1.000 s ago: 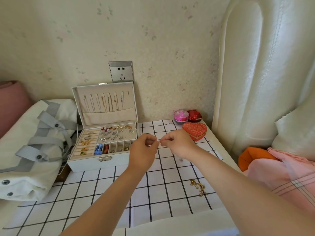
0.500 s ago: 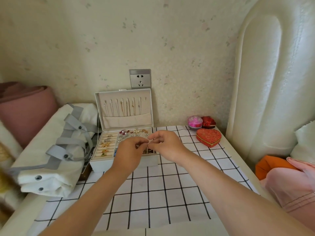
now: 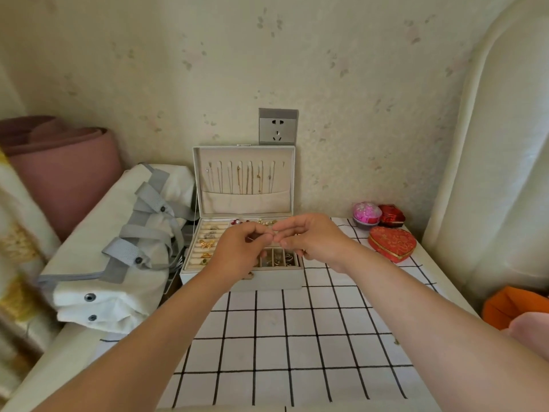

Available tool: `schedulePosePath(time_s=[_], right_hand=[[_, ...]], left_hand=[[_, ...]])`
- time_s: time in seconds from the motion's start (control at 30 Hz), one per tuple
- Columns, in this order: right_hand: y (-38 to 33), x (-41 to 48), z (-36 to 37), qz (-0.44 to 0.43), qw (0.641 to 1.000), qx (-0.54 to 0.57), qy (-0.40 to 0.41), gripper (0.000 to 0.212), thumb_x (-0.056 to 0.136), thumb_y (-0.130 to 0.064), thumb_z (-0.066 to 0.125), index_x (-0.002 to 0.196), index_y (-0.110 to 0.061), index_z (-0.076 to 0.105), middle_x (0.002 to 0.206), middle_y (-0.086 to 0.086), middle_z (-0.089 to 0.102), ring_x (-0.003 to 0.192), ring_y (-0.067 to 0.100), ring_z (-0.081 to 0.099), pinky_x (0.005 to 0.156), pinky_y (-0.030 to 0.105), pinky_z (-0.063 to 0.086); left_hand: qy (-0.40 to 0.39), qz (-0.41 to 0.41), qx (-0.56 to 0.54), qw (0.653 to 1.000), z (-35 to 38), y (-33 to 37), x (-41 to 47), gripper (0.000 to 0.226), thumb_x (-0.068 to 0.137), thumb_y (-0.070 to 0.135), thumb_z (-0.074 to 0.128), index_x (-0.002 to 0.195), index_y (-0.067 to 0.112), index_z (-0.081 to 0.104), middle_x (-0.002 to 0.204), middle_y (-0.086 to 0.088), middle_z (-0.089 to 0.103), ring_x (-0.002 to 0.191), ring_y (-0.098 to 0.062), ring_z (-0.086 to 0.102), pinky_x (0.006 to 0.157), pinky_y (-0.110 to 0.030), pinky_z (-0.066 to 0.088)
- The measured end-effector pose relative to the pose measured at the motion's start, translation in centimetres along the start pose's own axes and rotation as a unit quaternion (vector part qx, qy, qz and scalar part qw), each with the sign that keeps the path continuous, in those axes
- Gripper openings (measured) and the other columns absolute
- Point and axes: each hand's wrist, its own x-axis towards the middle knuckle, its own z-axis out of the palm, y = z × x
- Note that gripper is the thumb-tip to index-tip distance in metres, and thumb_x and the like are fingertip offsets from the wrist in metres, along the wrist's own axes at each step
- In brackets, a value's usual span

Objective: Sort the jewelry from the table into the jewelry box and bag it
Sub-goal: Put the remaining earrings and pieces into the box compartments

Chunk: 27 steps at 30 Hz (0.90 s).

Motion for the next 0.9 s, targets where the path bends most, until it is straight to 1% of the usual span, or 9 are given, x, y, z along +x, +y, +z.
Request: schedulePosePath(time_s=[0.1, 0.2, 0.3, 0.4, 0.57, 0.63, 0.7, 0.83, 0.9], right_hand=[[0.3, 1.1, 0.3, -0.015, 1.000, -0.016, 0.017, 0.031, 0.085, 0.009, 0.069, 0.113, -0.006, 0.071, 0.091, 0.008, 0.069, 0.046, -0.004, 0.054, 0.043, 0.012, 0.038], [0.6, 2.3, 0.6, -0.060, 0.995, -0.052, 0.052, 0.026, 0.081, 0.000, 0.078, 0.102, -0.014, 0.077, 0.088, 0.006, 0.073, 0.055, -0.002, 0.058, 0.050, 0.015, 0.044], [0.7, 3.0, 0.7, -0.102, 0.988, -0.083, 0.078, 0.019, 0.079, -0.007, 0.082, 0.095, -0.017, 0.080, 0.087, 0.005, 0.076, 0.052, 0.002, 0.056, 0.053, 0.020, 0.048], [0.5, 3.4, 0.6, -0.130, 0.981, -0.121, 0.081, 0.013, 0.082, -0.014, 0.080, 0.089, -0.024, 0.081, 0.081, -0.005, 0.077, 0.051, 0.011, 0.055, 0.056, 0.024, 0.051], [1.0, 4.6, 0.0, -0.123, 0.967, -0.172, 0.140, 0.006, 0.084, -0.022, 0.079, 0.087, -0.028, 0.080, 0.075, -0.016, 0.074, 0.065, -0.006, 0.063, 0.071, 0.021, 0.050], [1.8, 4.7, -0.6, -0.098, 0.944, -0.267, 0.166, 0.007, 0.087, -0.026, 0.075, 0.092, -0.027, 0.080, 0.085, -0.017, 0.074, 0.078, -0.005, 0.064, 0.078, 0.023, 0.051], [2.7, 4.5, -0.9, -0.068, 0.905, -0.386, 0.166, 0.010, 0.091, -0.029, 0.070, 0.094, -0.028, 0.080, 0.096, -0.013, 0.075, 0.089, 0.005, 0.066, 0.078, 0.027, 0.052], [4.0, 4.6, -0.5, -0.081, 0.823, -0.540, 0.160, 0.019, 0.092, -0.025, 0.062, 0.082, -0.019, 0.076, 0.085, -0.001, 0.071, 0.079, 0.019, 0.065, 0.058, 0.029, 0.049], [4.2, 4.9, -0.2, -0.087, 0.801, -0.570, 0.163, 0.023, 0.091, -0.022, 0.059, 0.071, -0.017, 0.069, 0.076, 0.002, 0.064, 0.071, 0.020, 0.061, 0.047, 0.026, 0.033]], left_hand=[[-0.006, -0.023, -0.045, 0.999, -0.3, 0.2, 0.6, 0.010, 0.093, 0.012, 0.064, 0.090, 0.016, 0.074, 0.065, -0.002, 0.065, 0.050, -0.005, 0.055, 0.052, -0.021, 0.047], [-0.004, -0.046, -0.087, 0.995, -0.5, 0.3, 1.2, 0.010, 0.093, 0.013, 0.066, 0.091, 0.016, 0.075, 0.067, 0.001, 0.066, 0.056, -0.006, 0.060, 0.055, -0.021, 0.049], [-0.004, -0.055, -0.087, 0.995, -0.6, 0.5, 1.5, 0.011, 0.093, 0.014, 0.065, 0.088, 0.015, 0.074, 0.073, -0.001, 0.068, 0.059, -0.007, 0.061, 0.056, -0.022, 0.051], [-0.002, -0.069, -0.089, 0.994, -0.9, 0.9, 1.8, 0.011, 0.094, 0.015, 0.064, 0.088, 0.016, 0.073, 0.079, -0.002, 0.070, 0.057, -0.006, 0.061, 0.055, -0.020, 0.051], [0.024, -0.038, -0.021, 0.999, -1.7, 0.6, 2.4, 0.008, 0.092, 0.020, 0.067, 0.091, 0.020, 0.075, 0.084, 0.000, 0.074, 0.060, -0.008, 0.063, 0.062, -0.022, 0.053], [0.035, -0.041, -0.020, 0.998, -1.9, 0.3, 2.5, 0.009, 0.091, 0.019, 0.068, 0.094, 0.020, 0.076, 0.084, 0.003, 0.074, 0.058, -0.005, 0.062, 0.059, -0.018, 0.051], [0.038, -0.043, -0.018, 0.998, -2.1, 0.0, 2.5, 0.010, 0.091, 0.018, 0.069, 0.095, 0.022, 0.077, 0.084, 0.006, 0.074, 0.054, -0.001, 0.060, 0.055, -0.013, 0.050], [0.025, -0.041, -0.009, 0.999, -1.8, -0.1, 2.5, 0.012, 0.092, 0.018, 0.068, 0.099, 0.023, 0.077, 0.082, 0.009, 0.073, 0.058, -0.002, 0.060, 0.064, -0.018, 0.052], [0.020, -0.040, 0.000, 0.999, -1.7, -0.1, 2.5, 0.014, 0.092, 0.018, 0.067, 0.100, 0.024, 0.076, 0.081, 0.008, 0.073, 0.059, -0.001, 0.061, 0.064, -0.018, 0.050]])
